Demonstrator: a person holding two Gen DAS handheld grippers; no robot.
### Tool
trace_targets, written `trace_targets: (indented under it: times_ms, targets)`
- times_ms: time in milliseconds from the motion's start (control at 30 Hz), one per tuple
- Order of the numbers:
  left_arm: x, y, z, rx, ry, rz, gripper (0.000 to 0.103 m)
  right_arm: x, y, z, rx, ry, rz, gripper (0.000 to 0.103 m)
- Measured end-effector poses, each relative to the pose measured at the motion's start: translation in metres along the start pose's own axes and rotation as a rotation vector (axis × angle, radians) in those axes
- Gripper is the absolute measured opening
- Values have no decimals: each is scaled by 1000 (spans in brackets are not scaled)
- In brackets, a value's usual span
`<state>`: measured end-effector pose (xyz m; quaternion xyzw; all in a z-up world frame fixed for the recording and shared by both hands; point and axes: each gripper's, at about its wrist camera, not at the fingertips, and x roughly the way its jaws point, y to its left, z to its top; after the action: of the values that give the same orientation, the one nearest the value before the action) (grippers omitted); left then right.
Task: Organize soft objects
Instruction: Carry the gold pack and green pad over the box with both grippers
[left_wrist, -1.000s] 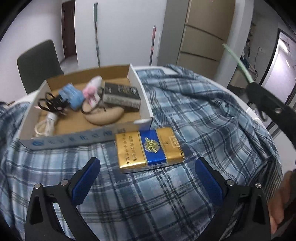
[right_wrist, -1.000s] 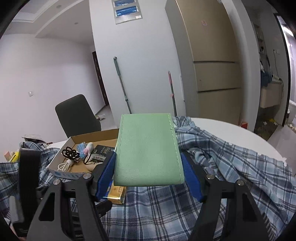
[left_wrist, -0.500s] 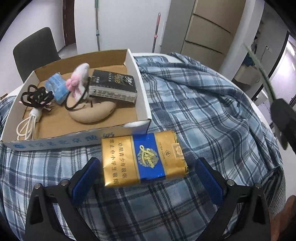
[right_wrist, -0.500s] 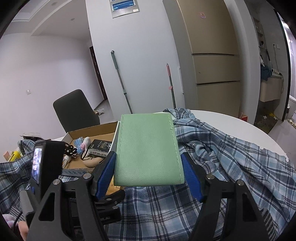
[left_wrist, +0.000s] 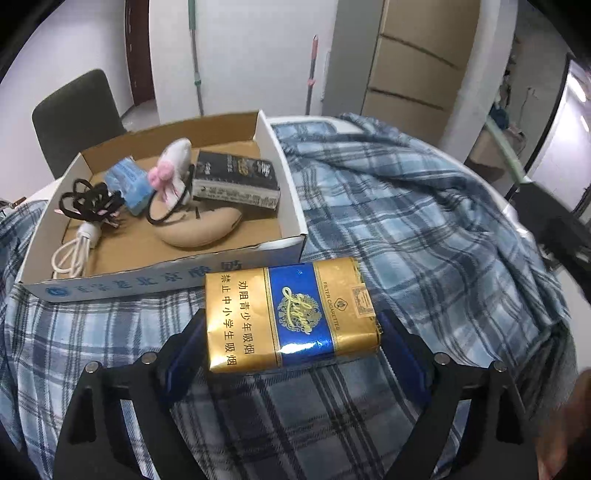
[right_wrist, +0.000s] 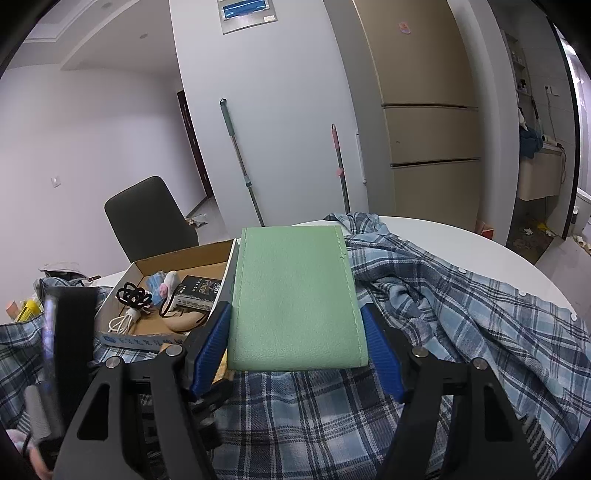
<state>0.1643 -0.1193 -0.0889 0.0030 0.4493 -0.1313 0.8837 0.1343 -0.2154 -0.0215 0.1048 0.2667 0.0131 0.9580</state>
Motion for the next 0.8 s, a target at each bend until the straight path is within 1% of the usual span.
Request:
trace_targets:
  times_ms: [100,167,233,267,300,433,500,633,800]
  targets:
    - [-18,1,-7,29,-27,-18,90,-1,1,0,-8,-6,4,69]
    - [-35,3,-14,52,-69,-19,90,-3,2,0,-12,-17,6,69]
    - [-53,3,-20,83,-128,-9,90,-6,4,-1,-21,-32,14,69]
    - [-64,4,-23,94,-169,-6,90,-8,4,0,-27,-40,20,69]
    - [-78,5,-28,103,-225,0,90,-10,6,0,-35,-51,28,69]
    - [-123,10,-37,132,-430,30,90,-26,18,4,-87,-129,42,69]
    - [-139,16,-35,123,-495,44,90,-34,24,8,-102,-153,62,69]
    - [-162,29,-23,104,-592,92,90,-46,35,28,-132,-206,71,69]
    - [-181,46,-5,112,-712,129,90,-39,52,59,-151,-249,79,69]
